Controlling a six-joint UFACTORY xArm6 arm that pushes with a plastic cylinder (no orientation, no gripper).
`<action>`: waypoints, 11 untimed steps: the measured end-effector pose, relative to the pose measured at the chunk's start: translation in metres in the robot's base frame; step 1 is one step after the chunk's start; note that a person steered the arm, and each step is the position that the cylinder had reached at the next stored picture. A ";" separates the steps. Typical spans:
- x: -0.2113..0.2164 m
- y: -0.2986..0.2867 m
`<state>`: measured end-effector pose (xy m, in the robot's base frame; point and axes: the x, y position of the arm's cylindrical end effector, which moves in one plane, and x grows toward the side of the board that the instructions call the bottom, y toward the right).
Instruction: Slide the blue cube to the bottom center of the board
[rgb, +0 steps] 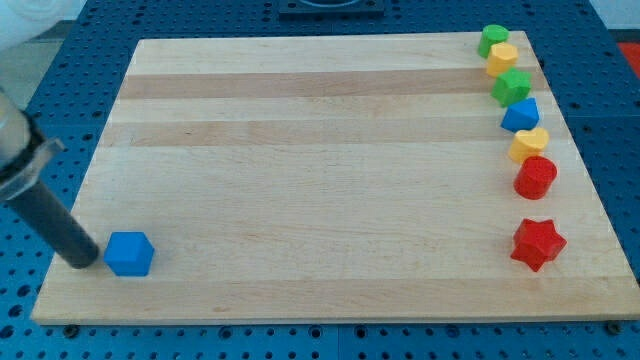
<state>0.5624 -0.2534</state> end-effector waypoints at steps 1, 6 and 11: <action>0.007 0.036; 0.013 0.180; -0.005 0.339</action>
<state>0.5572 0.0852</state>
